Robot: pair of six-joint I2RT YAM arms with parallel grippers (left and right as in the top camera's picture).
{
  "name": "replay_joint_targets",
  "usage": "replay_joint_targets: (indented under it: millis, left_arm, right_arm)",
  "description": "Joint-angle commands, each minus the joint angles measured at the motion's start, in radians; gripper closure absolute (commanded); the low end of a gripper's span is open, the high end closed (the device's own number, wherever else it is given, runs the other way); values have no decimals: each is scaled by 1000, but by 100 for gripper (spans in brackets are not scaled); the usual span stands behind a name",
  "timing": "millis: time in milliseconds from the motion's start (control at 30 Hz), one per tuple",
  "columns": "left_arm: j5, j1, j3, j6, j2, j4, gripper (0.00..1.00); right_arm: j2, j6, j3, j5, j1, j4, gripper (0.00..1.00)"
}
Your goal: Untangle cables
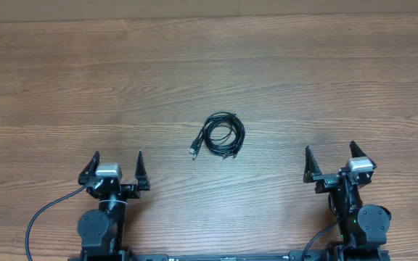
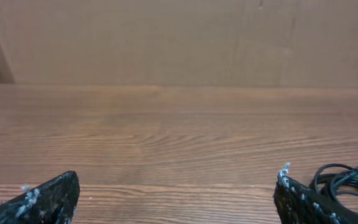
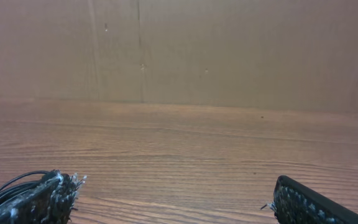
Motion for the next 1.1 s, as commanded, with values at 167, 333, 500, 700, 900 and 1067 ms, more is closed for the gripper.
replay_joint_targets:
  millis: [167, 333, 500, 700, 900, 1067]
  left_arm:
    - [594, 3, -4, -312, -10, 133, 0]
    - [701, 3, 0, -464, -10, 414, 0]
    - [639, 5, 107, -472, -7, 433, 0]
    - [604, 5, 409, -343, 110, 139, 0]
    - [639, 5, 824, -268, 389, -235, 1]
    - [635, 5, 1178, -85, 682, -752, 0]
  right_arm:
    - [-12, 74, -10, -126, 3, 22, 0]
    - [-12, 447, -10, -576, 3, 72, 0]
    - [-12, 603, -10, -782, 3, 257, 0]
    - [-10, 542, 124, -798, -10, 446, 0]
    - [101, 263, 506, -733, -103, -116, 0]
    - [349, 116, 848, -713, -156, -594, 0]
